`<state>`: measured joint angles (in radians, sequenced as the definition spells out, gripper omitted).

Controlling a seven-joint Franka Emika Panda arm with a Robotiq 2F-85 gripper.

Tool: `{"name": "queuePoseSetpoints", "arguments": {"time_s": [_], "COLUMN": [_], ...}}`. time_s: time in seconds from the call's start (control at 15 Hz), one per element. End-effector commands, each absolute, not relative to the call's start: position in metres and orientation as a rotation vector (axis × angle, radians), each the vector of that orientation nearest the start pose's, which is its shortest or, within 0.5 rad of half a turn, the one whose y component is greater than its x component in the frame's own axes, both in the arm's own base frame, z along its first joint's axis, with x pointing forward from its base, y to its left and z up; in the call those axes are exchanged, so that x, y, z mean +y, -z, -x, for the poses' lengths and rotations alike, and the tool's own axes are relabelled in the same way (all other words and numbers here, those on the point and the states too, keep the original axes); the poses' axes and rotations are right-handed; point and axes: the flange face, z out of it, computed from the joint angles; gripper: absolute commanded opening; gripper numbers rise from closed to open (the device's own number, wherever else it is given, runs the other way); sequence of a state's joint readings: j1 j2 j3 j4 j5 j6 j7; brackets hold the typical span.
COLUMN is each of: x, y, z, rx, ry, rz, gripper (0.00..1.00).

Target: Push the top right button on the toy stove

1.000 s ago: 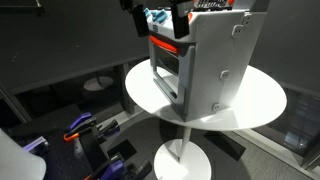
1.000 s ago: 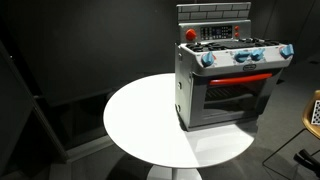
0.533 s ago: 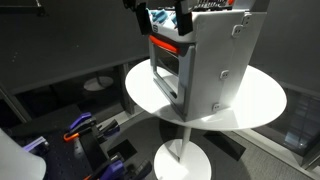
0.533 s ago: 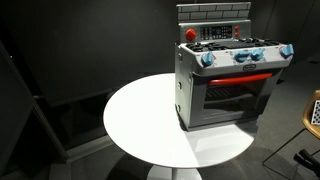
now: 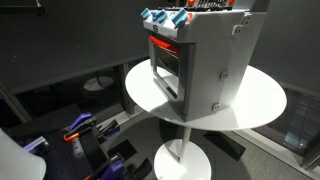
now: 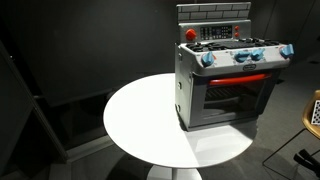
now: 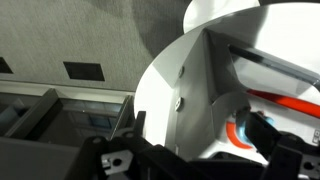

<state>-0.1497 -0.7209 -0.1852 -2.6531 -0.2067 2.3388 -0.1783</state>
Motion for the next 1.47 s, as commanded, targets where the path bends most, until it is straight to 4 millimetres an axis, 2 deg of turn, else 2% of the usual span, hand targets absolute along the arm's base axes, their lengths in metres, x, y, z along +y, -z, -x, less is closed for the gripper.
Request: {"name": "queuePoseSetpoints", "arguments": {"time_s": [0.0,0.27,0.93,1.4], "x": [-0.121,-0.117,-0.119,-0.119], "y": [-0.517,-0.524,-0.521,-0.51], "z": [-0.383,-0.421,-0.518,-0.563], "rx": [0.049,0.064,0.197,0.253], "ry": [0.728,0.856,1.051,1.041], "rz": [3.195,3.184,3.133,3.129], "gripper": [1.0,1.0,1.0,1.0]}}
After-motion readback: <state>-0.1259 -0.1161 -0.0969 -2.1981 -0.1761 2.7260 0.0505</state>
